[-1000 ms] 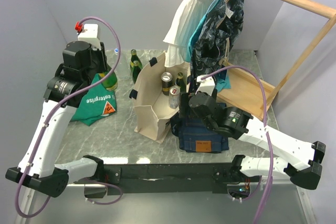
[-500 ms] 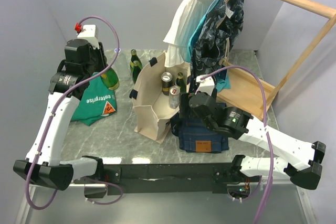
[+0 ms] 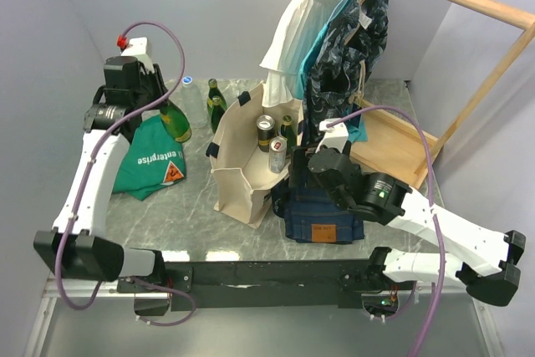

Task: Take the beverage out of the canvas bag
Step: Place the drink at the center of the board.

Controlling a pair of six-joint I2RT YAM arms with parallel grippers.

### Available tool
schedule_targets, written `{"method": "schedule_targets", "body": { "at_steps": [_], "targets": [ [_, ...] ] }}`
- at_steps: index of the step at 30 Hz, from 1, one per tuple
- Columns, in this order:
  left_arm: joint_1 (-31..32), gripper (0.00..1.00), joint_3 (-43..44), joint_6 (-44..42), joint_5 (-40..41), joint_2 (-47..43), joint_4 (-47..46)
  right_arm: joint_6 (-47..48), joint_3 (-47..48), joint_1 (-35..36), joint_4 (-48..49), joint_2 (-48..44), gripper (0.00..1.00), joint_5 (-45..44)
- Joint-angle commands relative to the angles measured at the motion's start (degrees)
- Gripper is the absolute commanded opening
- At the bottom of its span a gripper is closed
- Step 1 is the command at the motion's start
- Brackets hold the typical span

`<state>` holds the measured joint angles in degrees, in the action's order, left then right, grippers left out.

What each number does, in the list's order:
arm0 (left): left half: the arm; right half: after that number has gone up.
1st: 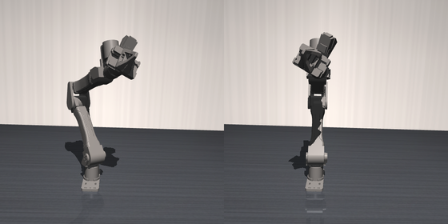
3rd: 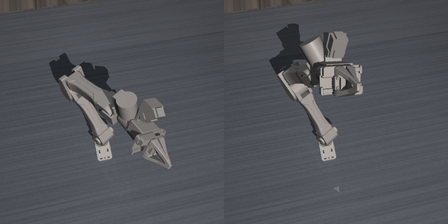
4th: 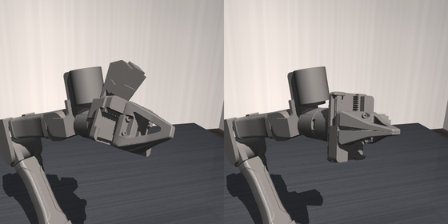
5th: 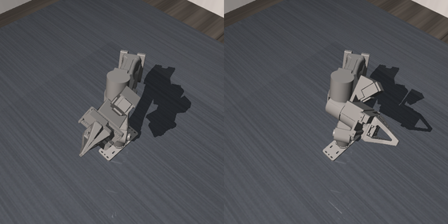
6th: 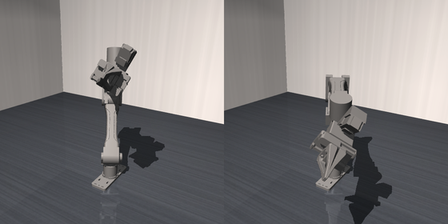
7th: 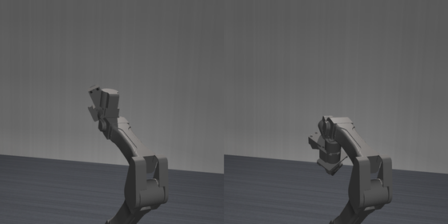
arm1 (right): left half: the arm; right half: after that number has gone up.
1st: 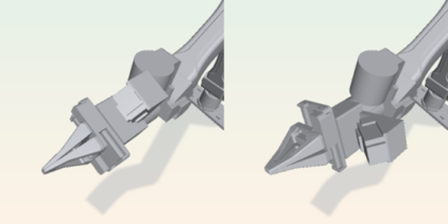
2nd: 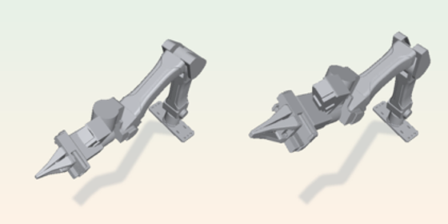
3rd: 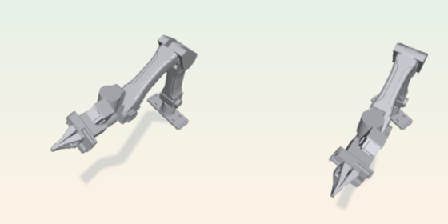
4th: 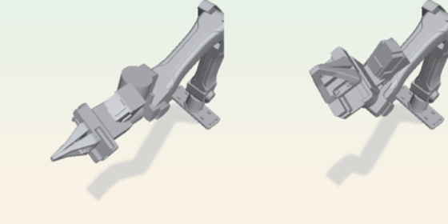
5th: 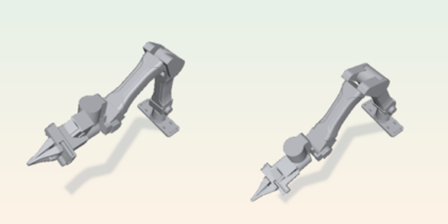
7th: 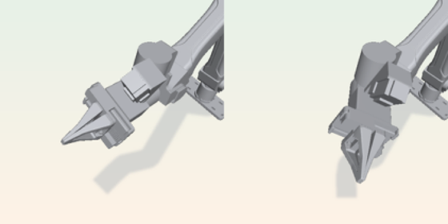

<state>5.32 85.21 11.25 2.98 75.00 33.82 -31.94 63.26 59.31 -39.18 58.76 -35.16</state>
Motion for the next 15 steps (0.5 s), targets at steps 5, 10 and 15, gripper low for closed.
{"method": "schedule_targets", "body": {
  "at_steps": [5, 10, 15],
  "targets": [
    [-2.2, 0.01, 3.5, 4.3, -5.5, 2.3, -14.0, 0.0, 2.1, -0.2, -1.4, -0.9, 1.00, -2.2],
    [-2.2, 0.01, 3.6, 3.6, -5.9, 4.5, -16.3, -0.4, 2.3, -0.2, -1.3, -0.8, 1.00, -2.0],
    [-2.2, 0.01, 2.3, 2.4, -10.5, 5.8, -18.8, -0.8, 2.7, -0.2, -1.1, -0.6, 1.00, -1.2]
  ]
}}
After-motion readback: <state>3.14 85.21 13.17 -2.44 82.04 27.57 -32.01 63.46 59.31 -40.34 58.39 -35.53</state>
